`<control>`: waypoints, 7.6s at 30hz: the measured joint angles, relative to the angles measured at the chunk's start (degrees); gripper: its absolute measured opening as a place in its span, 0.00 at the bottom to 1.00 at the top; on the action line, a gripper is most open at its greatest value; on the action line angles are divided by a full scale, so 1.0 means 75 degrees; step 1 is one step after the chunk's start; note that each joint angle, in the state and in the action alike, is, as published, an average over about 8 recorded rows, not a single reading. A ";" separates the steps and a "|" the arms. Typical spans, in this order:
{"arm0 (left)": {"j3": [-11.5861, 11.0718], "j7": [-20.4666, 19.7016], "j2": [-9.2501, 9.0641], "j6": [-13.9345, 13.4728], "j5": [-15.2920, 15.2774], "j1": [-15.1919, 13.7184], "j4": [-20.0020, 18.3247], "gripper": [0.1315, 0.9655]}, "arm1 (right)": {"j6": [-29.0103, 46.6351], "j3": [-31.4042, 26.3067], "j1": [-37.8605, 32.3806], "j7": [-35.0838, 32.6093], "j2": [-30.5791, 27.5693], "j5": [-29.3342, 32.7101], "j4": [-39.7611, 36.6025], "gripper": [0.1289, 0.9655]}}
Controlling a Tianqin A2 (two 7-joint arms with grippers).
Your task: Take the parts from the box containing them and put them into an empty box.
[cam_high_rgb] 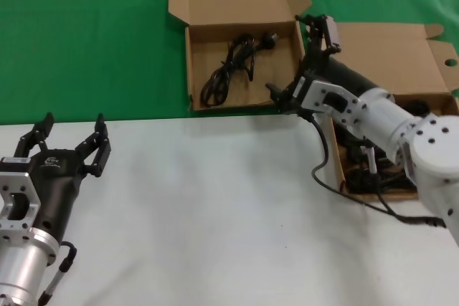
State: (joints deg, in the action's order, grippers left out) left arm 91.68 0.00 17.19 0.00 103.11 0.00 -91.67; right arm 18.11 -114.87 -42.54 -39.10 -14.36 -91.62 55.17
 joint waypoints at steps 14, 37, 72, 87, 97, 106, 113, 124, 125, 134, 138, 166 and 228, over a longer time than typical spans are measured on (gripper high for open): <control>0.0000 -0.0001 0.0000 0.0000 0.0001 0.0000 0.0000 0.73 | -0.0669 0.0858 0.1576 0.1447 -0.0105 -0.0426 0.1350 1.00; 0.0000 -0.0001 0.0000 0.0000 0.0002 0.0000 0.0000 0.99 | -0.1766 0.2264 0.4153 0.3815 -0.0277 -0.1123 0.3562 1.00; 0.0000 0.0000 0.0000 0.0000 0.0002 0.0000 0.0000 1.00 | -0.2294 0.2939 0.5388 0.4954 -0.0359 -0.1459 0.4624 1.00; 0.0000 0.0000 0.0000 0.0000 0.0002 0.0000 0.0000 1.00 | -0.2294 0.2939 0.5388 0.4953 -0.0359 -0.1459 0.4624 1.00; 0.0000 0.0000 0.0000 0.0000 0.0002 0.0000 0.0000 1.00 | -0.2294 0.2939 0.5388 0.4953 -0.0359 -0.1459 0.4624 1.00; 0.0000 0.0000 0.0000 0.0000 0.0002 0.0000 0.0000 1.00 | -0.2294 0.2939 0.5388 0.4953 -0.0359 -0.1459 0.4624 1.00; 0.0000 0.0000 0.0000 0.0000 0.0002 0.0000 0.0000 1.00 | -0.2294 0.2939 0.5388 0.4953 -0.0359 -0.1459 0.4624 1.00; 0.0000 -0.0001 0.0000 0.0000 0.0002 0.0000 0.0000 1.00 | -0.2294 0.2939 0.5388 0.4953 -0.0359 -0.1459 0.4624 1.00; 0.0000 -0.0001 0.0000 0.0000 0.0002 0.0000 0.0000 1.00 | -0.2294 0.2939 0.5388 0.4953 -0.0359 -0.1459 0.4624 1.00; 0.0000 -0.0002 0.0000 0.0000 0.0002 0.0000 0.0000 1.00 | -0.2294 0.2939 0.5388 0.4953 -0.0359 -0.1459 0.4624 1.00; 0.0000 -0.0002 0.0000 0.0000 0.0002 0.0000 0.0000 1.00 | -0.2294 0.2939 0.5388 0.4953 -0.0359 -0.1459 0.4624 1.00; 0.0000 0.0000 0.0000 0.0000 0.0002 0.0000 0.0000 1.00 | -0.2294 0.2939 0.5388 0.4953 -0.0359 -0.1459 0.4624 1.00; 0.0000 0.0000 0.0000 0.0000 0.0002 0.0000 0.0000 1.00 | -0.2294 0.2939 0.5388 0.4953 -0.0359 -0.1459 0.4624 1.00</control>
State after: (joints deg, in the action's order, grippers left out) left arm 91.67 0.00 17.19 0.00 103.13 0.00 -91.67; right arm 0.90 -92.83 -2.12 -1.95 -17.05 -102.56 89.85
